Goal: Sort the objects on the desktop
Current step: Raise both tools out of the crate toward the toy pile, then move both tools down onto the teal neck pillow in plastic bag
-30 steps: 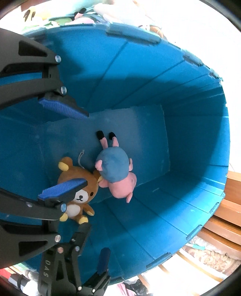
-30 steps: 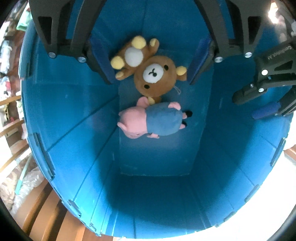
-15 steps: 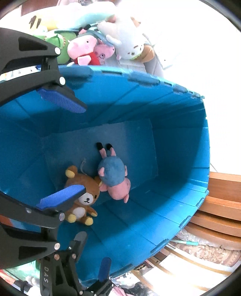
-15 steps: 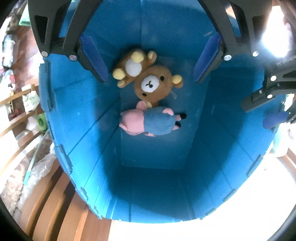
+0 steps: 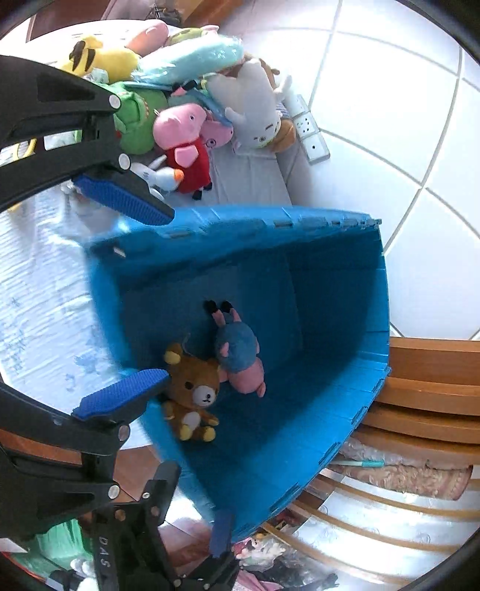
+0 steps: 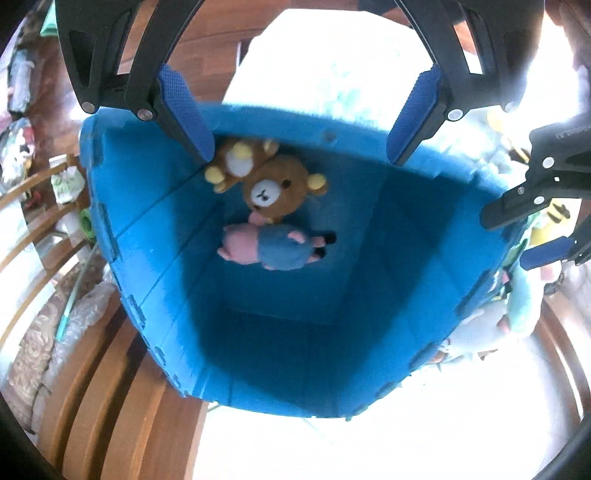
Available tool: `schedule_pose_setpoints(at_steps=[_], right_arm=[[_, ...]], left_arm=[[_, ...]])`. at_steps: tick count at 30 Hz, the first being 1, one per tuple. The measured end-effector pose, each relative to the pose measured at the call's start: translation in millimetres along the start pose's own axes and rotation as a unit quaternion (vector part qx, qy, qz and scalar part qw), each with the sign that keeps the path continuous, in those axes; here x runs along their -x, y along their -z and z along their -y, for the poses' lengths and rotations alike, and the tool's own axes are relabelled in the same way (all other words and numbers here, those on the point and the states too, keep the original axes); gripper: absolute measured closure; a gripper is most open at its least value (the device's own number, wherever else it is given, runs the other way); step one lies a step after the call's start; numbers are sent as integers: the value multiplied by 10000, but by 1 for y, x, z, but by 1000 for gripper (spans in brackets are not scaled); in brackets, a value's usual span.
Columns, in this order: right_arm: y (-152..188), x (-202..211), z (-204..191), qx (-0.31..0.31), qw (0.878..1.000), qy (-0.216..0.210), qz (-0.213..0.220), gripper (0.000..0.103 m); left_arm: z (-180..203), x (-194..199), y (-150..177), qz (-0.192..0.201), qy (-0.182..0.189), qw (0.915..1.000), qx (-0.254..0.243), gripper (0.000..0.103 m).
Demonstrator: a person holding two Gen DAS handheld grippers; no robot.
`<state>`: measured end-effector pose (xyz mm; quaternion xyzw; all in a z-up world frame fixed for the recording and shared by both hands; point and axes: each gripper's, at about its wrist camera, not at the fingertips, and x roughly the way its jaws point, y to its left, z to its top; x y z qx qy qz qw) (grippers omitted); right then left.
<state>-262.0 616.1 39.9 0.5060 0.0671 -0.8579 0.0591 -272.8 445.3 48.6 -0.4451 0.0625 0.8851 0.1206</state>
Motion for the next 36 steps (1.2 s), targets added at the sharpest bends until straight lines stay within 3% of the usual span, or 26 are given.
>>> schedule_pose_setpoints(at_steps=[13,15,23,31,33,36], right_arm=[[34,20,-122,146,9993,-150,301,7],[39,23,-141,169,9991,-173,347,2],[43,-5,-236,290,9976,-490,391,0],[34,-53,-338,918,9910,-966,142,1],[30,-64,-361,1119,9873,-1119,107,9],[23,-79,-389,1374,9809,-1372,46,12]], left_arm=[[-100,34,89,145,-277,9994,161,23],[-121,37,106,132,-377,9990,190,23],[-215,41,167,-37,-695,9962,518,23],[-308,32,223,-302,-1131,9839,1350,23],[-329,32,234,-329,-1291,9781,1598,23],[-353,32,247,-382,-1494,9699,1887,23]])
